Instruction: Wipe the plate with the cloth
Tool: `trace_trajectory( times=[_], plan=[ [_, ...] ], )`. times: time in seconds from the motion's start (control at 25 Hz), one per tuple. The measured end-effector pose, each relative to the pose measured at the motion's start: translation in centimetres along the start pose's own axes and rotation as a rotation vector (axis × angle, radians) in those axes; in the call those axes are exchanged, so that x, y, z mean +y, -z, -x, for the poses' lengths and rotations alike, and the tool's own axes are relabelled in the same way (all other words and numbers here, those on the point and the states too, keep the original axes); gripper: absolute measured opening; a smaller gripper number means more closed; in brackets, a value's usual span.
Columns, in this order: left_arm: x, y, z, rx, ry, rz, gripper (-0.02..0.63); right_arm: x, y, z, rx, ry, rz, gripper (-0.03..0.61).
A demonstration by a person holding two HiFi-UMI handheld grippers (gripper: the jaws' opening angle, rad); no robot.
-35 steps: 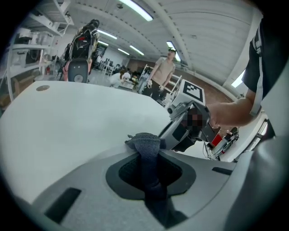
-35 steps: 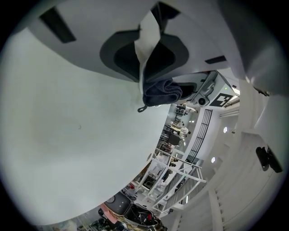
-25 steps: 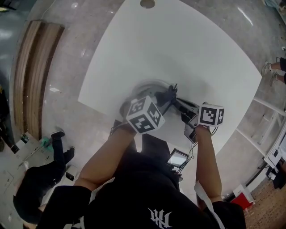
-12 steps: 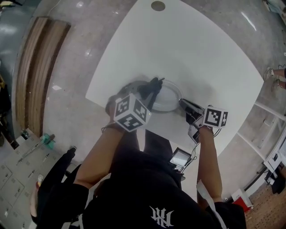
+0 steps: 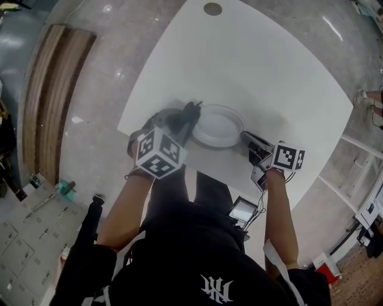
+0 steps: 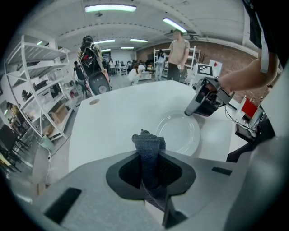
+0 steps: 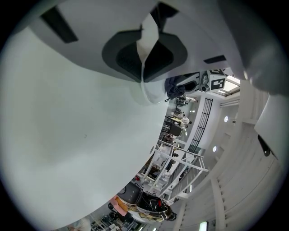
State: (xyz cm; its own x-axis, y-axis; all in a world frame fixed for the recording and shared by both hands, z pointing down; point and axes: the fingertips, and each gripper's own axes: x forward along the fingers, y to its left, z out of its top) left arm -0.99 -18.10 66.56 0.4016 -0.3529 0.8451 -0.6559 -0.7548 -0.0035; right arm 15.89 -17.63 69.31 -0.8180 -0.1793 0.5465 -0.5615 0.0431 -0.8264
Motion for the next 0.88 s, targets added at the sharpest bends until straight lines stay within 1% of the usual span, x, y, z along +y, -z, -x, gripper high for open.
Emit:
trace_trajectory(
  times=[0.08, 0.16, 0.36, 0.44, 0.52, 0.6, 0.68, 0.8, 0.88],
  plan=[
    [-0.7, -0.7, 0.1, -0.025, 0.014, 0.017, 0.051, -0.1, 0.1, 0.1, -0.004, 0.002, -0.002, 0.017],
    [-2.0, -2.2, -0.1, -0.069, 0.049, 0.043, 0.051, -0.5, 0.1, 0.2, -0.007, 0.004, -0.006, 0.018],
    [-7.6, -7.5, -1.3, -0.205, 0.227, 0.095, 0.051, -0.7, 0.1, 0.1, -0.013, 0.006, -0.012, 0.018],
    [-9.9, -9.5, -2.1, -0.234, 0.277, 0.079, 0.051, -0.7, 0.0, 0.1, -0.017, 0.006, -0.010, 0.018],
    [-11.9, -10.8, -3.1, -0.235, 0.313, 0.051, 0.051, -0.6, -0.1, 0.3, -0.021, 0.008, -0.009, 0.018],
    [-13.1, -11.2, -4.1, -0.224, 0.335, 0.029, 0.051, -0.6, 0.0, 0.2, -0.023, 0.009, -0.009, 0.018],
    [-13.2, -10.6, -5.1, -0.192, 0.321, -0.002, 0.051, -0.6, 0.1, 0.1, -0.023, 0.008, -0.010, 0.018],
    [-11.9, -8.7, -6.2, -0.118, 0.279, -0.040, 0.051, -0.6, 0.1, 0.0, -0.025, 0.010, -0.006, 0.018],
    [-10.9, -7.8, -6.2, -0.094, 0.251, -0.059, 0.051, -0.7, 0.1, 0.1, -0.026, 0.011, -0.003, 0.018]
  ],
)
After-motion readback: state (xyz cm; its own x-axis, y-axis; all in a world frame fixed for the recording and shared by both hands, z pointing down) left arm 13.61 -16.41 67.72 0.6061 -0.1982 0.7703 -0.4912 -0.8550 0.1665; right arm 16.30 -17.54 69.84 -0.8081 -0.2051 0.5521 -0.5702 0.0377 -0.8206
